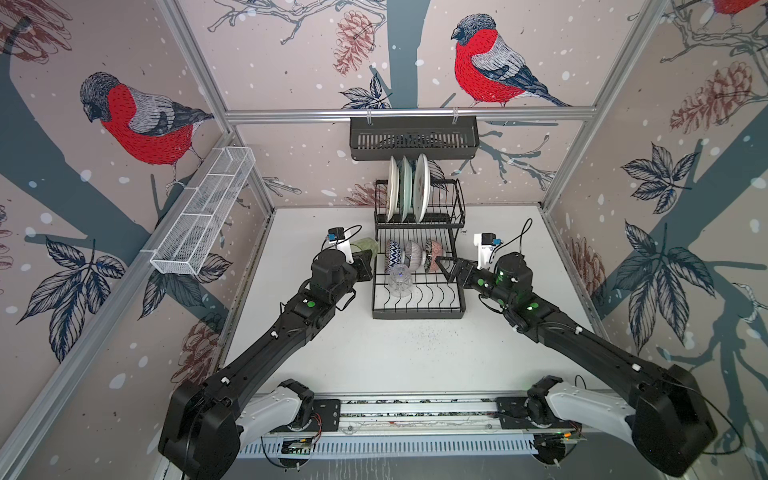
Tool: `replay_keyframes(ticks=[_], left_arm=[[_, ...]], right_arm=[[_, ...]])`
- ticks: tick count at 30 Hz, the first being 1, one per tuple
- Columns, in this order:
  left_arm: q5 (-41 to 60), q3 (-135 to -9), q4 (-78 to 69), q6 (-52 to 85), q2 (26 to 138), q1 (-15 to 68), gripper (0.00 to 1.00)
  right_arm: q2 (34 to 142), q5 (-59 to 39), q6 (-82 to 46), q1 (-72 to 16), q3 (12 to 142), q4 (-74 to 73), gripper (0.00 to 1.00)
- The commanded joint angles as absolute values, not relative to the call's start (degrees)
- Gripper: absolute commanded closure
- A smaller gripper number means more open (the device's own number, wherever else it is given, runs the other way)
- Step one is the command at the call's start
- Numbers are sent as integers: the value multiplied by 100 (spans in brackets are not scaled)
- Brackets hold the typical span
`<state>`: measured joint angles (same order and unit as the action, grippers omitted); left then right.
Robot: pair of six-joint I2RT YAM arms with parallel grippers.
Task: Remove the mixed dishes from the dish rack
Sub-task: 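Set the green glass on the table with the left gripper while the right returns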
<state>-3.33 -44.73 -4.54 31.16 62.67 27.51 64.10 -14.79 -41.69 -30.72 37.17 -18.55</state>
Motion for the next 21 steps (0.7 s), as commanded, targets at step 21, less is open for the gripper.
replay_keyframes(ticks=[21], left_arm=[[-2023,-7302,2097,2308,9763,1472,100]], right_arm=[[6165,-518,-3044,-3212,3630,-823,1]])
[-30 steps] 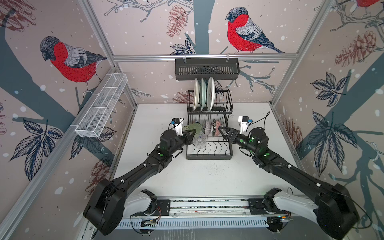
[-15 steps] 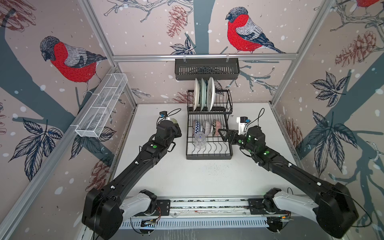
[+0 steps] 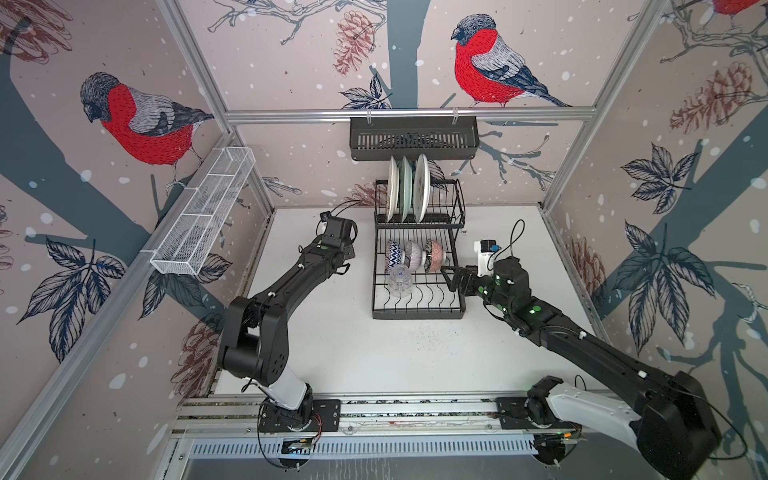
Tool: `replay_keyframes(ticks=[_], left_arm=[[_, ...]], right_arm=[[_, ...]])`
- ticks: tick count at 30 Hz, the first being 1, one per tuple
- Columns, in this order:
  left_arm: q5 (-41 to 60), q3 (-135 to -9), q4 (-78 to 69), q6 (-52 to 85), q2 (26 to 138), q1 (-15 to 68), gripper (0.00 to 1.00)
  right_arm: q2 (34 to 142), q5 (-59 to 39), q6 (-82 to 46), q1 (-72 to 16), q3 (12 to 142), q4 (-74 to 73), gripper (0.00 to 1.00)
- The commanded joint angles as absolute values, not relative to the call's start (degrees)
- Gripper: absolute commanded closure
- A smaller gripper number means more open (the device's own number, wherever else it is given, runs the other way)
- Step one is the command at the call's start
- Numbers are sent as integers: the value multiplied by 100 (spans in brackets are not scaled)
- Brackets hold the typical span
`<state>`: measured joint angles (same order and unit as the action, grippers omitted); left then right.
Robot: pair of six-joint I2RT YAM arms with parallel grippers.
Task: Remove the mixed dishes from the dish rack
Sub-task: 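Set the green glass on the table with the left gripper while the right returns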
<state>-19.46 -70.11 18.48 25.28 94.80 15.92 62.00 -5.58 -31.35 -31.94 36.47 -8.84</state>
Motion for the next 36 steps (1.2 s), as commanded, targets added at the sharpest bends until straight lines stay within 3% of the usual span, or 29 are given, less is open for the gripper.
replay_keyframes(ticks=[1,14,26,30,31,35,36], left_arm=[[-1879,-7455,2127,2287,9966,1366,100],[-693,-9039,2497,2287,11645,238,100],[-738,-10150,3119,2087,12391,20,100],[-783,-10152,3082,2046,12284,18,83],[-815,-10152,3057,2035,12237,21,71],[-815,-10258,2995,1991,12173,24,46],[-800,-10331,3021,1972,12196,25,44]], right_arm=[[6161,-519,-3020,-3216,3630,-803,1],[5845,-431,-3007,-3236,3393,-672,1],[5947,-430,-3091,-3241,3342,-686,1],[5984,-465,-3124,-3243,3329,-703,1],[5984,-466,-3129,-3244,3318,-710,0],[5981,-456,-3175,-3244,3305,-738,1],[5992,-457,-3188,-3243,3305,-747,0]])
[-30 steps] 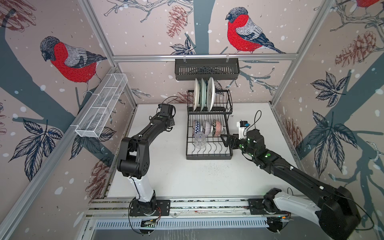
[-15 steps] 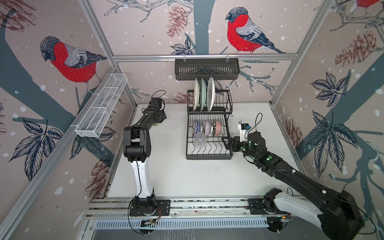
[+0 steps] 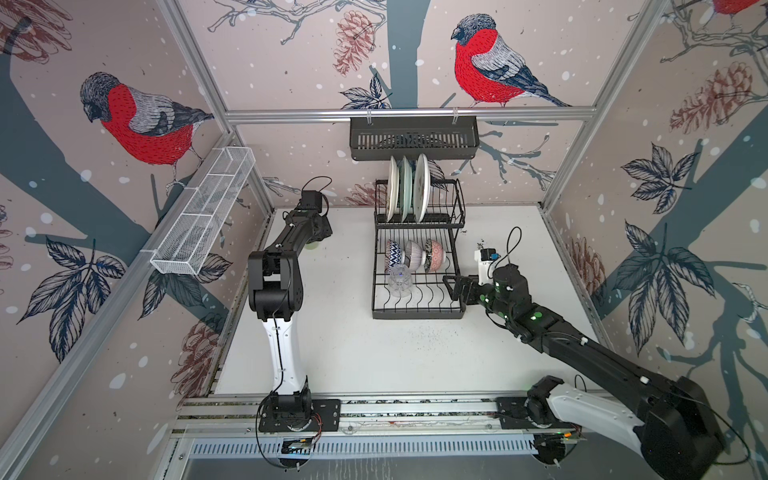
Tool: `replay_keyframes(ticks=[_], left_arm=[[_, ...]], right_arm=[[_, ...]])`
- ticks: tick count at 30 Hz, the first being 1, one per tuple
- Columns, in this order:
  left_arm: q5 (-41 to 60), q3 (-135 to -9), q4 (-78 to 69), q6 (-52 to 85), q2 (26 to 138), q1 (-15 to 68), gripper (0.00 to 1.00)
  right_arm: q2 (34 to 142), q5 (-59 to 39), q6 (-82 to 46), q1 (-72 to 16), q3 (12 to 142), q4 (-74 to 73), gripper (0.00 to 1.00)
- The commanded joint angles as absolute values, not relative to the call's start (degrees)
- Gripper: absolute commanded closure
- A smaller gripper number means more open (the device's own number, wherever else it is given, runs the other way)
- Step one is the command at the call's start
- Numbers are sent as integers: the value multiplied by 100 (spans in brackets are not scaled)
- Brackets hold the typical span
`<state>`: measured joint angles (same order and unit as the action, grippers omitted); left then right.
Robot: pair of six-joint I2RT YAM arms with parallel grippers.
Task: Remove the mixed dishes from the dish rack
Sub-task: 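Set the green glass on the table with the left gripper while the right returns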
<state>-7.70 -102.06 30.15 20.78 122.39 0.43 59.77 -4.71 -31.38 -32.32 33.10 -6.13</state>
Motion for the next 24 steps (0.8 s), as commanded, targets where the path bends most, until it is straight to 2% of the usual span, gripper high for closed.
replay_keyframes(ticks=[1,4,8,12,16,24], left_arm=[[-806,-10403,3047,1952,12227,19,44],[-827,-10644,3175,1917,12325,26,36],[-806,-10775,3158,1897,12286,21,30],[-541,-10750,3054,1775,12037,18,16],[-354,-10347,2875,1781,11624,27,5],[-137,-8373,1631,2255,10163,39,3]], right_arm=[[5992,-457,-3197,-3243,3305,-746,0],[5988,-457,-3231,-3243,3288,-756,0],[5968,-459,-3260,-3254,3270,-763,0],[5978,-431,-3294,-3254,3269,-758,1],[6131,-378,-3301,-3252,3338,-728,1],[6069,-16,-3300,-3442,3406,-682,0]])
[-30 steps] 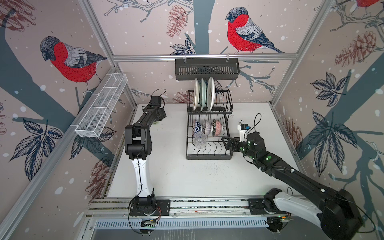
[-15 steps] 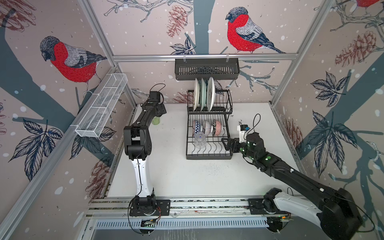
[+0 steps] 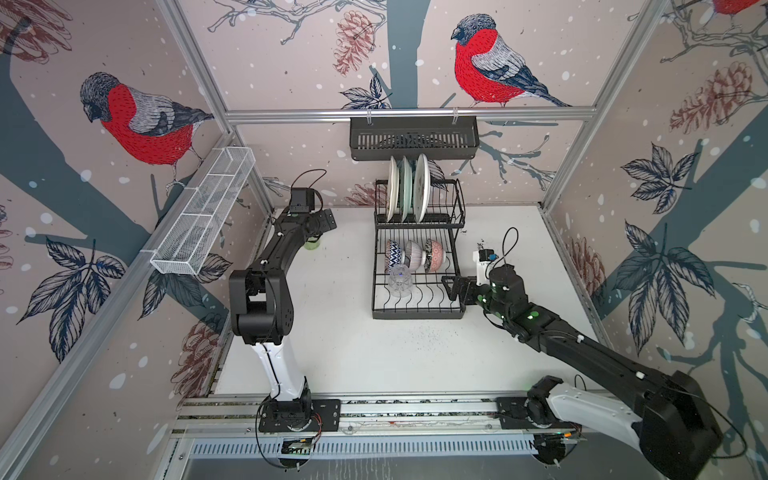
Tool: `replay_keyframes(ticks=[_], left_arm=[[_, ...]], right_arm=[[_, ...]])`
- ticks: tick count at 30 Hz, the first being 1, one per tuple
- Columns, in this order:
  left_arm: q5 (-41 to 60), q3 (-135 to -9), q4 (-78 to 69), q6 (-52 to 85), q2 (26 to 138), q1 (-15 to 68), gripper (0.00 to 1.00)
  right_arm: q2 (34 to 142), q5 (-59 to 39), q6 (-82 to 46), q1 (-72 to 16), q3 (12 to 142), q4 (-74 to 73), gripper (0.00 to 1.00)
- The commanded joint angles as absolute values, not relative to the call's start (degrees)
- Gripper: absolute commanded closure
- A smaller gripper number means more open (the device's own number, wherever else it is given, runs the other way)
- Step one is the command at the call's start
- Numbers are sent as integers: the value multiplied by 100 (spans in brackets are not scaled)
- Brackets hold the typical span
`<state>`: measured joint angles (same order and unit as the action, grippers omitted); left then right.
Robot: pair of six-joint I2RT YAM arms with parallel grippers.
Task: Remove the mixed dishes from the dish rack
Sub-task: 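Set the green glass on the table with the left gripper while the right returns, then lower the right gripper onto the clear octagonal glass while the left arm returns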
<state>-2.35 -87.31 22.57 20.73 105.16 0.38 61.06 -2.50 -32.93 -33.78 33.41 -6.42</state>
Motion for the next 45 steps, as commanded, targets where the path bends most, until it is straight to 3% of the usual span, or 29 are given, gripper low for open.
replay_keyframes(ticks=[1,9,16,27,45], left_arm=[[-166,-8131,1499,2330,9940,58,3],[-1015,-5790,40,2729,8133,854,3],[-897,-4605,-552,2975,7353,1178,3],[117,-3874,-1046,2804,7117,1377,3],[518,-3293,-1482,2813,6650,1726,3]], right_arm=[[6082,0,-3282,-3481,3418,-653,0],[6239,236,-3327,-4038,3335,-931,0],[6723,648,-3288,-4594,3457,-1122,0],[7811,1009,-3366,-4982,4058,-1470,0],[9400,1047,-3191,-5027,5206,-1587,1]])
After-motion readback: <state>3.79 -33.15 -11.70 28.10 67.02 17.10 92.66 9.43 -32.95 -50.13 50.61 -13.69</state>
